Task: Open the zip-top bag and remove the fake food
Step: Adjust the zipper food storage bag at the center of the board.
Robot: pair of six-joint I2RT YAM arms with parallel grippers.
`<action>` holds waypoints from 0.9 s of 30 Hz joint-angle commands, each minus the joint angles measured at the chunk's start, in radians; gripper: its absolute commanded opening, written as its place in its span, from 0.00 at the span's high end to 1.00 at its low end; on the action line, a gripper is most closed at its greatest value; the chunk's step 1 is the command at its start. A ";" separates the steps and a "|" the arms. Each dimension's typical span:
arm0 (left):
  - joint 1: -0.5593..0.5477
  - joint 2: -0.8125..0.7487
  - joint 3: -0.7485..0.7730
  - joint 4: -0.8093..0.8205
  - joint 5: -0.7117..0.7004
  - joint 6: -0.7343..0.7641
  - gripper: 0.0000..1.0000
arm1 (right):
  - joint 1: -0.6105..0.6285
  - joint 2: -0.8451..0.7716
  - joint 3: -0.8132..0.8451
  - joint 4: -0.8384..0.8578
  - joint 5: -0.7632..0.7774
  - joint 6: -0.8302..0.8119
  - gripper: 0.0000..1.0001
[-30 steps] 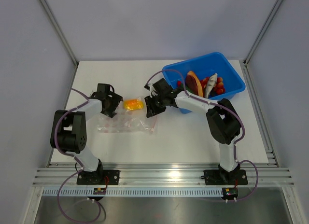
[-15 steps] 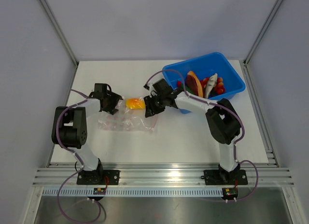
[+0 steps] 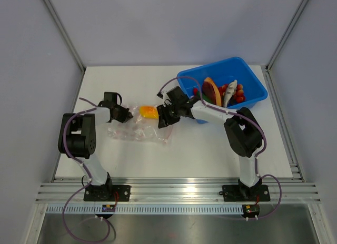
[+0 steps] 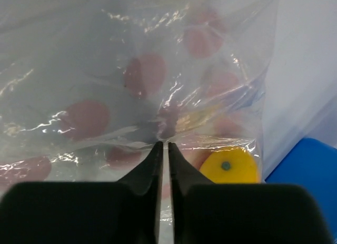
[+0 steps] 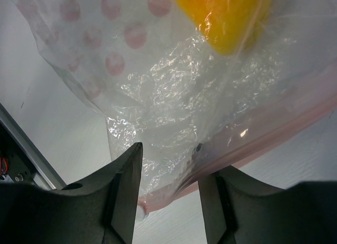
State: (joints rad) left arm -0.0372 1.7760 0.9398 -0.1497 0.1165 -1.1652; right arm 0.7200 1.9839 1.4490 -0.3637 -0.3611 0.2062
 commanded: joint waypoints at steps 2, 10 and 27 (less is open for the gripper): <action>0.013 0.013 -0.029 0.029 0.048 0.019 1.00 | 0.010 -0.060 -0.022 0.060 0.002 0.002 0.47; 0.011 -0.052 -0.056 0.035 0.005 0.012 1.00 | 0.010 -0.224 -0.194 0.262 0.143 0.033 0.35; 0.008 -0.176 -0.111 0.027 -0.092 -0.005 1.00 | 0.010 -0.220 -0.225 0.238 0.528 0.150 0.53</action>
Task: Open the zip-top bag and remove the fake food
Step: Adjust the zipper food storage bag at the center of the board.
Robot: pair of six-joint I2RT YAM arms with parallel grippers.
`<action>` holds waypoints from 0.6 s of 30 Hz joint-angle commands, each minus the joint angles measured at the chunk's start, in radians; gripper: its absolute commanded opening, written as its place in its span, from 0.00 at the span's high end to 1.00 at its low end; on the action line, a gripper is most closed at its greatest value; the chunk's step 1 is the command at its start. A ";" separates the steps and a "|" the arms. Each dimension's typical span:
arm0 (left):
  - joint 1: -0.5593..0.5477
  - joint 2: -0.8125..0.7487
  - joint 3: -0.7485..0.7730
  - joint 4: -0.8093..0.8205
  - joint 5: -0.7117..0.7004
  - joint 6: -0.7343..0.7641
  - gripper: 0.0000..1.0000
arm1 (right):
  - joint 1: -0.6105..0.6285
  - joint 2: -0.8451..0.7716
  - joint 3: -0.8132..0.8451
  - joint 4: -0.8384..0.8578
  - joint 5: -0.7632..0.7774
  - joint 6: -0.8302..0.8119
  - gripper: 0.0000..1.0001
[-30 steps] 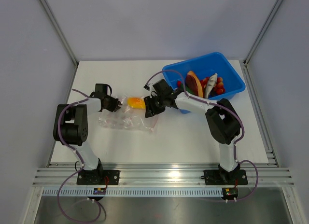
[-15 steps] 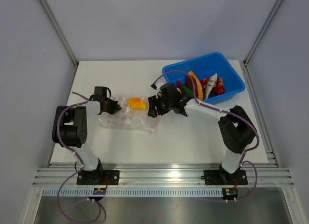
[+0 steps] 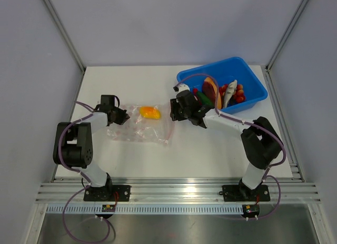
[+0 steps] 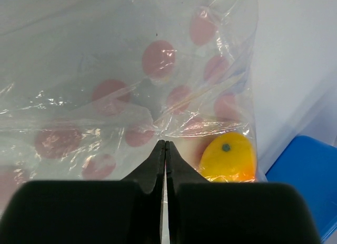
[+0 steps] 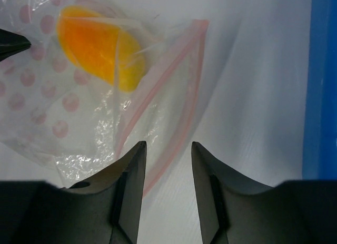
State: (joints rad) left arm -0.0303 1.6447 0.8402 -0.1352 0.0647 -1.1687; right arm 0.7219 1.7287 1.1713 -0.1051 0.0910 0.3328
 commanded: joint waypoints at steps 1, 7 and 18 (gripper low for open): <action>0.001 -0.048 -0.010 0.008 -0.042 0.003 1.00 | 0.008 0.046 0.062 -0.031 0.090 0.023 0.54; -0.017 -0.059 0.023 0.002 -0.052 0.096 1.00 | 0.008 0.126 0.099 -0.019 0.043 0.017 0.56; -0.028 -0.240 -0.013 0.131 -0.092 0.375 0.09 | 0.008 0.167 0.073 0.132 -0.120 -0.014 0.45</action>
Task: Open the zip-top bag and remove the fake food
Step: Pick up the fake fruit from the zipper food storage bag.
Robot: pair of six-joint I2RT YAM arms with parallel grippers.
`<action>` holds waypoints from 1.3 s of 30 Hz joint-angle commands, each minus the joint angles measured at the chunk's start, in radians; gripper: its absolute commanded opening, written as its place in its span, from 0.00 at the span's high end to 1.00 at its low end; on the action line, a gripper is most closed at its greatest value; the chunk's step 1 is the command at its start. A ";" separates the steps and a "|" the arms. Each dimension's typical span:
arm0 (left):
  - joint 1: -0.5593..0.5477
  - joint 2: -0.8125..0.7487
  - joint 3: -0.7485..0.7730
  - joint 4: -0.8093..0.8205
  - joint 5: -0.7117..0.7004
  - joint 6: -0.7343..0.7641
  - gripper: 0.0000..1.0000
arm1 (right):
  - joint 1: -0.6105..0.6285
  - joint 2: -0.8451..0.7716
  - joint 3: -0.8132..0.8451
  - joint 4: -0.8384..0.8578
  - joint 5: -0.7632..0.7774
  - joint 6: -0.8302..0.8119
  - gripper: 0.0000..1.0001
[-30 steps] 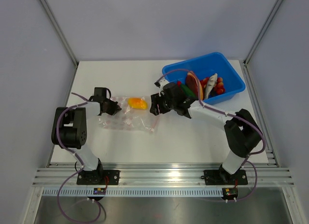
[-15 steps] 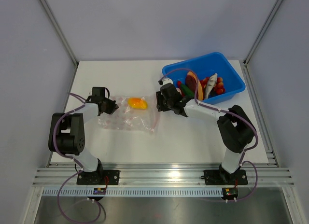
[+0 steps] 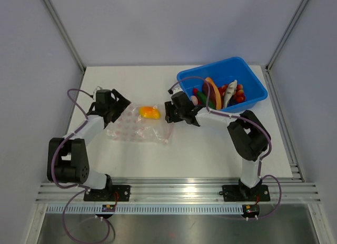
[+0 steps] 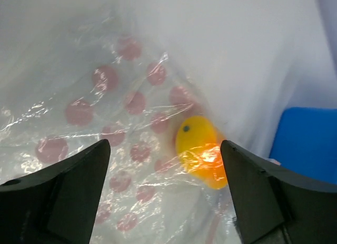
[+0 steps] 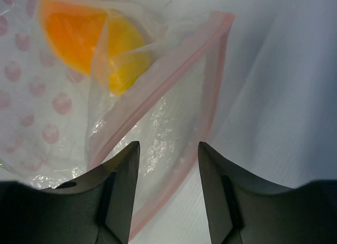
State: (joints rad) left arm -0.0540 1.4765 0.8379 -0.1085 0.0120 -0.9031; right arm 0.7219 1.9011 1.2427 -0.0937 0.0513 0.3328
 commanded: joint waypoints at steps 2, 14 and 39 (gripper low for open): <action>-0.018 -0.079 -0.016 0.140 -0.043 0.158 0.09 | 0.008 -0.007 -0.017 0.169 -0.109 -0.015 0.41; -0.024 0.041 0.021 0.210 0.108 0.197 0.01 | 0.008 0.047 -0.020 0.319 -0.284 -0.006 0.27; -0.023 0.289 0.184 0.112 0.198 0.130 0.01 | 0.008 0.070 -0.035 0.423 -0.386 0.017 0.26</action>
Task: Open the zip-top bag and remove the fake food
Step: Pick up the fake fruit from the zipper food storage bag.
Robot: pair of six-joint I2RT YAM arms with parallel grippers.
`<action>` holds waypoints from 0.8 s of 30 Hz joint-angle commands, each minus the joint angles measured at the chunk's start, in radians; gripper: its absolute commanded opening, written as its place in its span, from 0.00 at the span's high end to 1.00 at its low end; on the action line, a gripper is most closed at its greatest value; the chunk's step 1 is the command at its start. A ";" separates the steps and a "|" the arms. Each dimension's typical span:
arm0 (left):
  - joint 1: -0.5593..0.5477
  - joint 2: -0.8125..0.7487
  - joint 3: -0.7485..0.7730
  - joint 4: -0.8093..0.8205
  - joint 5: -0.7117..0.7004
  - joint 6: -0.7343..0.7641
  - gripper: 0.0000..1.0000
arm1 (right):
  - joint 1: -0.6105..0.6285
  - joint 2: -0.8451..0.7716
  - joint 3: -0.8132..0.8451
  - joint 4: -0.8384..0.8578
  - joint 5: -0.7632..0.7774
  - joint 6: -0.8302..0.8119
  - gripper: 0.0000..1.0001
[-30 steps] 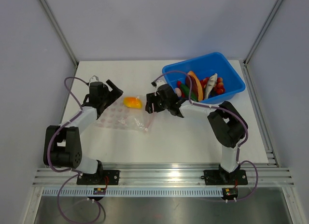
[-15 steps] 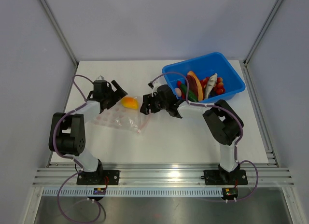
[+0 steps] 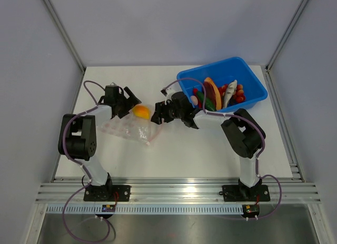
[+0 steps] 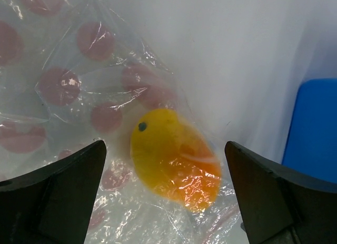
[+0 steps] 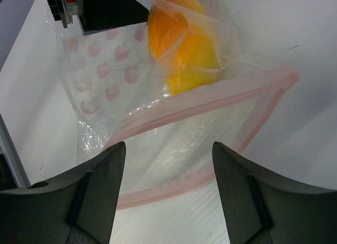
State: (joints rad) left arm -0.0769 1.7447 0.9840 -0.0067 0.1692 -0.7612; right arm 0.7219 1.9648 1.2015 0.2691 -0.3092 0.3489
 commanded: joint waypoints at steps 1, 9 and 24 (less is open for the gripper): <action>0.000 0.022 0.038 0.010 0.046 -0.009 0.02 | 0.010 0.009 0.009 0.061 -0.030 0.001 0.26; 0.002 0.030 0.050 -0.027 0.023 0.002 0.09 | 0.019 0.017 0.020 0.055 -0.045 -0.010 0.25; 0.002 0.049 0.041 -0.007 0.059 -0.009 0.51 | 0.036 0.052 0.041 0.059 0.025 0.004 0.25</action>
State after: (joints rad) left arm -0.0769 1.7905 1.0004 -0.0357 0.1921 -0.7753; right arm 0.7441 1.9926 1.2045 0.2798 -0.3264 0.3462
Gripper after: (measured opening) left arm 0.488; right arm 0.754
